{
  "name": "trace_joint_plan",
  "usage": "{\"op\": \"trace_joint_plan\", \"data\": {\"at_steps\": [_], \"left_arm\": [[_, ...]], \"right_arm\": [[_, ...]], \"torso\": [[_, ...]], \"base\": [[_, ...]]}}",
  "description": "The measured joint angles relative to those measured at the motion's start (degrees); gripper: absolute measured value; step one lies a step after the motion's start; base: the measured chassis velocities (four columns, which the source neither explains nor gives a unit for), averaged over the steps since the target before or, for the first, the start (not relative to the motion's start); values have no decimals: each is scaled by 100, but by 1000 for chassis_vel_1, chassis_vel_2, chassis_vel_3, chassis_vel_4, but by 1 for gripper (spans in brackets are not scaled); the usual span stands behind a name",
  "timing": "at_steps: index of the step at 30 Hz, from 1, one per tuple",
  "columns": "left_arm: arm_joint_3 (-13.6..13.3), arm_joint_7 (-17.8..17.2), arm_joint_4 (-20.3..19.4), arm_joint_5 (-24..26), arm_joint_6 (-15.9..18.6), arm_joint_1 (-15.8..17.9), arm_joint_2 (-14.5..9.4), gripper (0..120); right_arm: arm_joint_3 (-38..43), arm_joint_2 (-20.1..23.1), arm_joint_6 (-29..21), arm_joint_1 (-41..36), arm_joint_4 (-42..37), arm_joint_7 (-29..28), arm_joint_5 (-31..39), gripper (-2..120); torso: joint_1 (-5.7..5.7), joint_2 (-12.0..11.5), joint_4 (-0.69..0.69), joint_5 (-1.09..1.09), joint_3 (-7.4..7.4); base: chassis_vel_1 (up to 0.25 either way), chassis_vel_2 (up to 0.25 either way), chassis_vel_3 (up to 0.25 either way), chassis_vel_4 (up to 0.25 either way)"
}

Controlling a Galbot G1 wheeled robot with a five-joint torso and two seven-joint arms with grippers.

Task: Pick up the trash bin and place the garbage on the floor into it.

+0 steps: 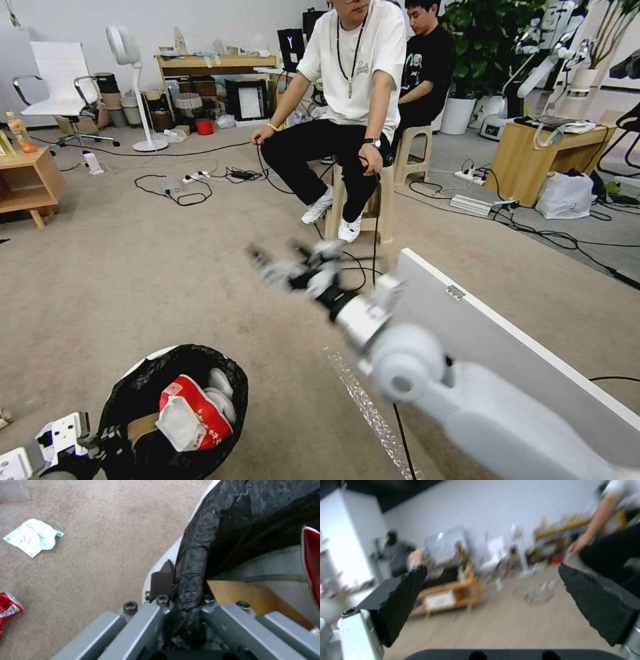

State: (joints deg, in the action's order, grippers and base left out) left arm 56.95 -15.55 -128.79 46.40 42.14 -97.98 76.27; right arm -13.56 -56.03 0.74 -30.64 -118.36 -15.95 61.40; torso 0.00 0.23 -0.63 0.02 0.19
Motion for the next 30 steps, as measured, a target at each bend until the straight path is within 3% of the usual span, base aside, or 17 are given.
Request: {"op": "trace_joint_plan", "data": {"at_steps": [1, 8, 11, 15, 19, 30], "left_arm": [[-4, 1, -8, -7, 0, -1, 3, 1], [3, 21, -57, -52, 0, -79, 75, 1], [46, 25, -94, -79, 0, -139, 114, 1], [89, 30, -200, -92, 0, -238, 161, 1], [105, 30, -243, -110, 0, -271, 190, 1], [-3, 30, -342, -151, 0, -257, 244, 1]], "right_arm": [[413, 121, 204, -177, -130, -15, -191, 100], [1353, 359, 538, -701, -390, -14, -581, 100], [1738, 352, 623, -909, -481, 8, -753, 100], [2470, 317, 710, -1460, -698, 63, -1088, 100], [2699, 343, 801, -1717, -703, 109, -1305, 100], [4030, 250, 1189, -3367, -726, -166, -2788, 100]], "torso": [[0, 0, 0, 0, 0], [0, 0, -1, 0, 0], [0, 0, 5, -1, 0], [0, 0, -1, -1, -1], [0, 0, 4, 0, 0], [0, 0, 1, -1, -1]], "base": [[0, 0, 0, 0], [0, 0, 0, 0], [0, 0, 0, 0], [0, 0, 0, 0], [0, 0, 0, 0], [0, 0, 0, 0]]}}
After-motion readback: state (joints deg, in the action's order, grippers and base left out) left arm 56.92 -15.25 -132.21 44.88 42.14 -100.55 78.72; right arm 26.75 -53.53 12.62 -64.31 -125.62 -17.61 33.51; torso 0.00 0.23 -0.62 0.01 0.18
